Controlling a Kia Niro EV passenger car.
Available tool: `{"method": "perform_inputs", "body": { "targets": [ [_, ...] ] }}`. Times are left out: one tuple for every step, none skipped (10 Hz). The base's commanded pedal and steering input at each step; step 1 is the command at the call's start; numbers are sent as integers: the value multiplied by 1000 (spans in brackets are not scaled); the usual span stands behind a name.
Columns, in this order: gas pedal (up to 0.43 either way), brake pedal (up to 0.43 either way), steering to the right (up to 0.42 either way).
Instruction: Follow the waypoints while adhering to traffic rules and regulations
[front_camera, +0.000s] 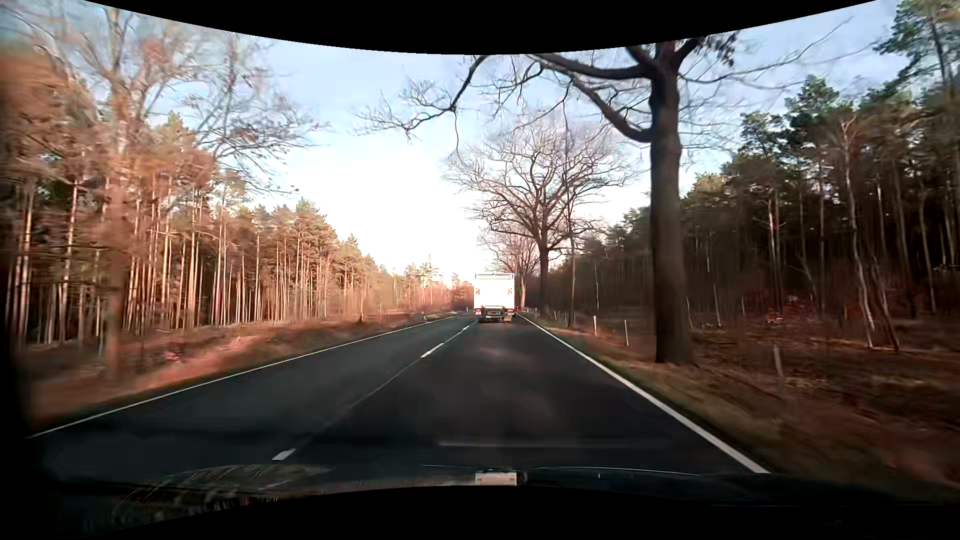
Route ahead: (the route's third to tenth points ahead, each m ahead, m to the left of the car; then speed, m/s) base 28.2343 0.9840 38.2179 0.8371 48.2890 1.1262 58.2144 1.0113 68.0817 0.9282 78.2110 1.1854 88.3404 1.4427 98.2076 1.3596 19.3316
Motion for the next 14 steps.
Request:
{"method": "perform_inputs", "body": {
  "targets": [
    [79, 0, -2],
    [39, 0, -2],
    [28, 0, -2],
    [28, 0, -2],
    [28, 0, -2],
    [39, 0, -3],
    [39, 0, -2],
    [47, 0, -2],
    [67, 0, -3],
    [67, 0, -2],
    [79, 0, -2],
    [79, 0, -2],
    [79, 0, -1],
    [87, 0, -1]
  ]
}}
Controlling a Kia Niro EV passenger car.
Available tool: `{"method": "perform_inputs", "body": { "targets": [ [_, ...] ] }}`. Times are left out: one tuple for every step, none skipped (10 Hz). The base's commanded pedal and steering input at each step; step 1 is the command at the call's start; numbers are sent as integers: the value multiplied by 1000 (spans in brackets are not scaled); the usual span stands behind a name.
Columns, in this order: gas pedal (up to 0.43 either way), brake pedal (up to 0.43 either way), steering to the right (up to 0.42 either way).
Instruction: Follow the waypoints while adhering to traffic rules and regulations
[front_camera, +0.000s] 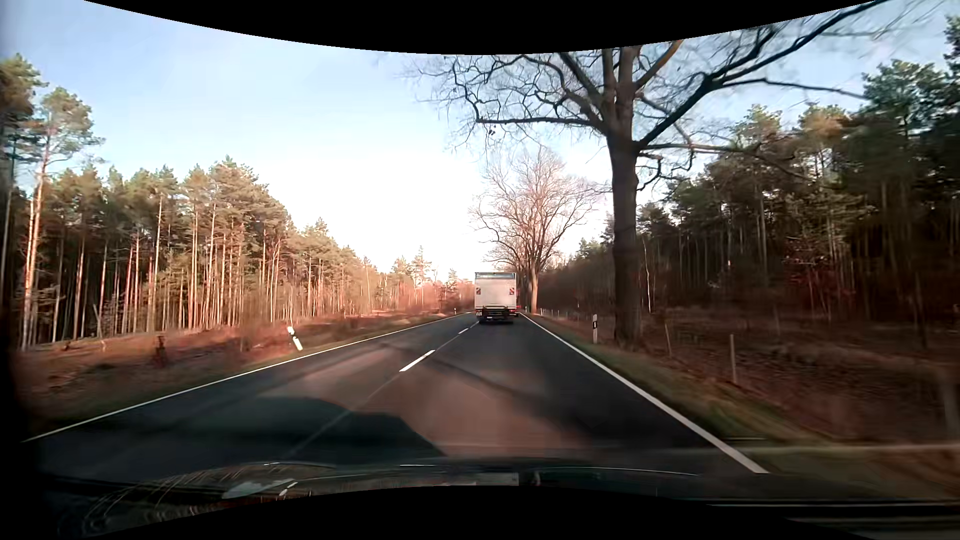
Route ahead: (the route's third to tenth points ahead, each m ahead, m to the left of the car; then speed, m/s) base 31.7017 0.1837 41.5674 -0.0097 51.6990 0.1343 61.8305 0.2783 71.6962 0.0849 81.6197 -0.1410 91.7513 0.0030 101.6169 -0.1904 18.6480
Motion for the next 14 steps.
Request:
{"method": "perform_inputs", "body": {
  "targets": [
    [98, 0, -1],
    [98, 0, -1],
    [98, 0, -1],
    [98, 0, -1],
    [98, 0, -1],
    [98, 0, -1],
    [98, 0, -1],
    [98, 0, -1],
    [98, 0, -1],
    [98, 0, -1],
    [98, 0, -1],
    [98, 0, -1],
    [98, 0, -1],
    [98, 0, -1]
  ]
}}
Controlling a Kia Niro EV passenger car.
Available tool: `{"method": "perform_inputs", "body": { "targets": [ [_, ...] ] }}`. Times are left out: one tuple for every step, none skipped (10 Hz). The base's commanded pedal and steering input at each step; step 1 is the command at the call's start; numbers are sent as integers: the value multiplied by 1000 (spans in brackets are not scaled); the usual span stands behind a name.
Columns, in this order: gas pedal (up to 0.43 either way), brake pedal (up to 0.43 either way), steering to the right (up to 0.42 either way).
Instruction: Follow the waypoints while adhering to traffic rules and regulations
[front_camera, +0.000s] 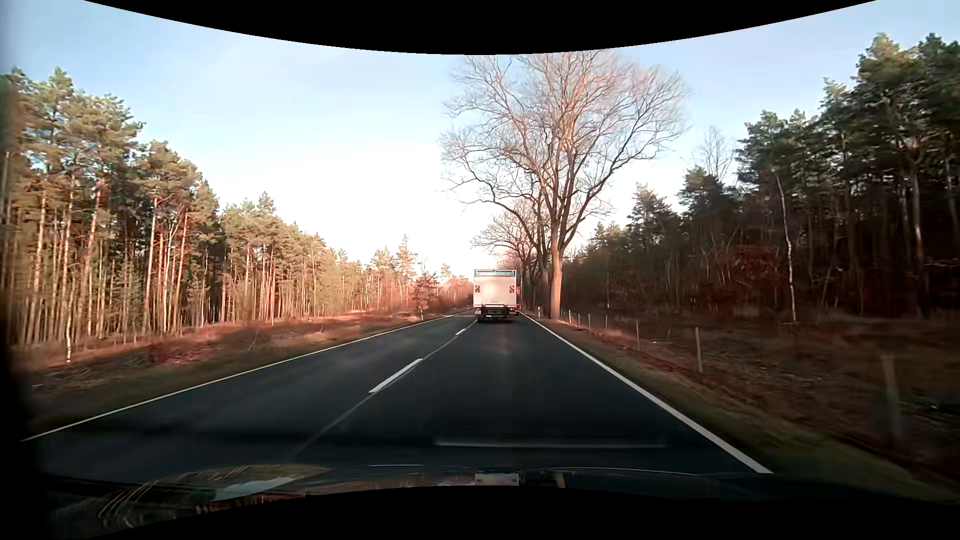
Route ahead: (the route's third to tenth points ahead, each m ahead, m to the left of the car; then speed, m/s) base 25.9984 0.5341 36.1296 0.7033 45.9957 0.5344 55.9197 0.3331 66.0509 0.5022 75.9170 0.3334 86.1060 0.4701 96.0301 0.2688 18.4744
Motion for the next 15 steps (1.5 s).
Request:
{"method": "perform_inputs", "body": {
  "targets": [
    [98, 0, -1],
    [98, 0, -1],
    [98, 0, -1],
    [98, 0, -1],
    [98, 0, -2],
    [98, 0, -2],
    [98, 0, -3],
    [98, 0, -2],
    [98, 0, -3],
    [98, 0, -3],
    [98, 0, -2],
    [98, 0, -3],
    [98, 0, -3],
    [98, 0, -2],
    [110, 0, -1]
  ]
}}
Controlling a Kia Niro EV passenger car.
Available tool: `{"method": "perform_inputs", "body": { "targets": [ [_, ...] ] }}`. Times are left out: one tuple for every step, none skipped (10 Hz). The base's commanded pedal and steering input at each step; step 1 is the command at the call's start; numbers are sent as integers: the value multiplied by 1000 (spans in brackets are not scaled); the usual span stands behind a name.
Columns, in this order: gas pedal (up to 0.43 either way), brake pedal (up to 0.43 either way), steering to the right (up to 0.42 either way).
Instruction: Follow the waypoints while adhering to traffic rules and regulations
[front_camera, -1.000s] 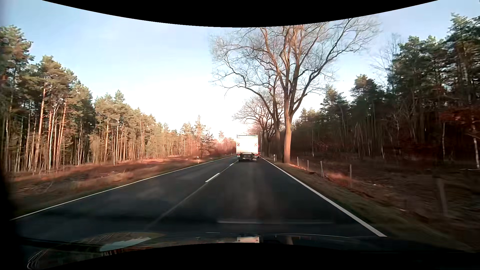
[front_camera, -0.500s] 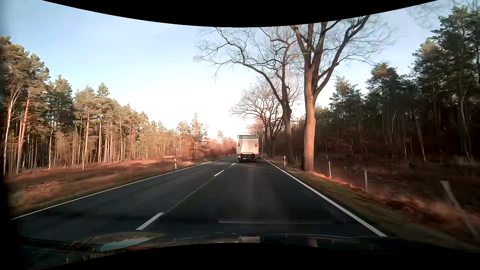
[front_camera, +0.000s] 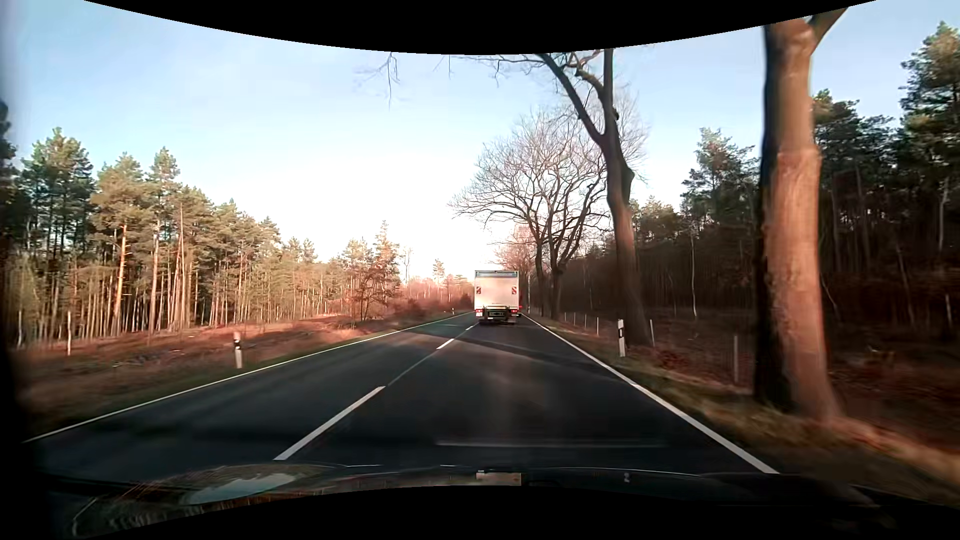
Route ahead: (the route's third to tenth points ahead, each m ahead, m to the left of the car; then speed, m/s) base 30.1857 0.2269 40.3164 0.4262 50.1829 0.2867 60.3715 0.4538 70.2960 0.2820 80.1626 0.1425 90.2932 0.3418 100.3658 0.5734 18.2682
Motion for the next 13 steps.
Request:
{"method": "perform_inputs", "body": {
  "targets": [
    [110, 0, 0],
    [118, 0, -1],
    [118, 0, 0],
    [118, 0, -1],
    [130, 0, 0],
    [130, 0, -1],
    [130, 0, 0],
    [130, 0, -1],
    [130, 0, -1],
    [130, 0, 0],
    [130, 0, 0],
    [138, 0, 0],
    [138, 0, -1]
  ]
}}
